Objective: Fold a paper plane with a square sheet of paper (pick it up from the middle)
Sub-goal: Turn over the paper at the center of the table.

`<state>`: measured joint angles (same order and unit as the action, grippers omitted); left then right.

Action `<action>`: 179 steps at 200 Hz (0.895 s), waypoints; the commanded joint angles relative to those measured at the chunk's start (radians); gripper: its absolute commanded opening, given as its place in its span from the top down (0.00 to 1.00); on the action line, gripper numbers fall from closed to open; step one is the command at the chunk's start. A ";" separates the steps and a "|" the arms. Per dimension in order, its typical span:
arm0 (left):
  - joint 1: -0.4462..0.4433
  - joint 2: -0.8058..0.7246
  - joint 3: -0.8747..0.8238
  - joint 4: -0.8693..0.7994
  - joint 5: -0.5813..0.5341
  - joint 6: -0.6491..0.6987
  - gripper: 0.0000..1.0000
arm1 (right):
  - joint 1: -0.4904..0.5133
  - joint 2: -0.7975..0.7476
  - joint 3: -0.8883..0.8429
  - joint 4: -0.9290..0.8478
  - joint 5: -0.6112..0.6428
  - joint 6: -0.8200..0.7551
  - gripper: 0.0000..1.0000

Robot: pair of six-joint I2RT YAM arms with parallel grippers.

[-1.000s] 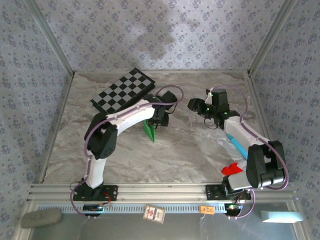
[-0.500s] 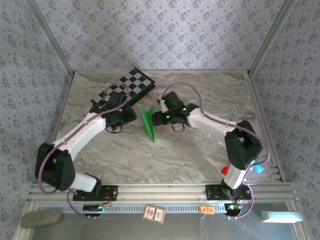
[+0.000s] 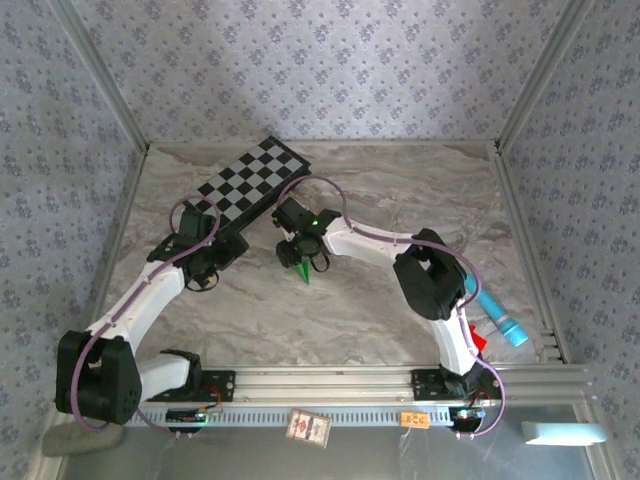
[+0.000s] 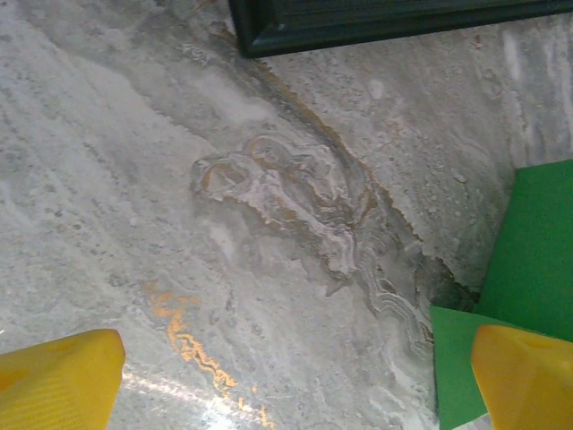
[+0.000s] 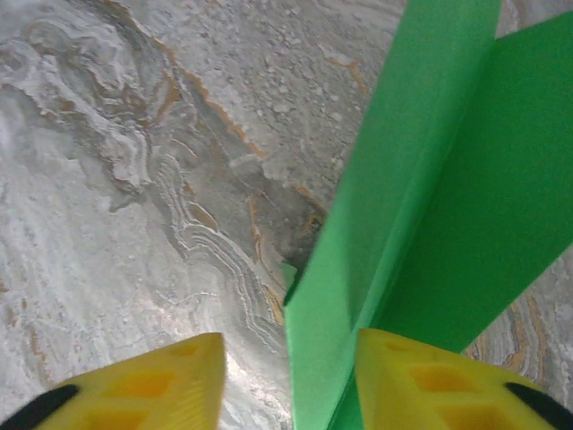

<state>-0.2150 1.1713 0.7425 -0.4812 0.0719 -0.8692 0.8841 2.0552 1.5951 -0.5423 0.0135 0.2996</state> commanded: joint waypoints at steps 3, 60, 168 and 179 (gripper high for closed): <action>0.006 -0.017 -0.008 0.030 0.028 0.005 0.00 | -0.007 0.014 0.045 -0.054 0.034 0.015 0.66; 0.006 -0.018 -0.009 0.079 0.079 0.011 0.00 | -0.071 -0.116 -0.095 0.093 -0.045 0.075 0.87; -0.157 0.110 0.040 0.231 0.171 0.017 0.04 | -0.304 -0.296 -0.575 0.601 -0.402 0.369 0.86; -0.180 0.131 0.043 0.259 0.181 -0.001 0.06 | -0.315 -0.304 -0.610 0.623 -0.405 0.388 0.86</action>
<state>-0.3523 1.2686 0.7437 -0.2955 0.2211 -0.8581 0.5896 1.7817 1.0428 -0.0200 -0.3344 0.5930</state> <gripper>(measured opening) 0.958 0.141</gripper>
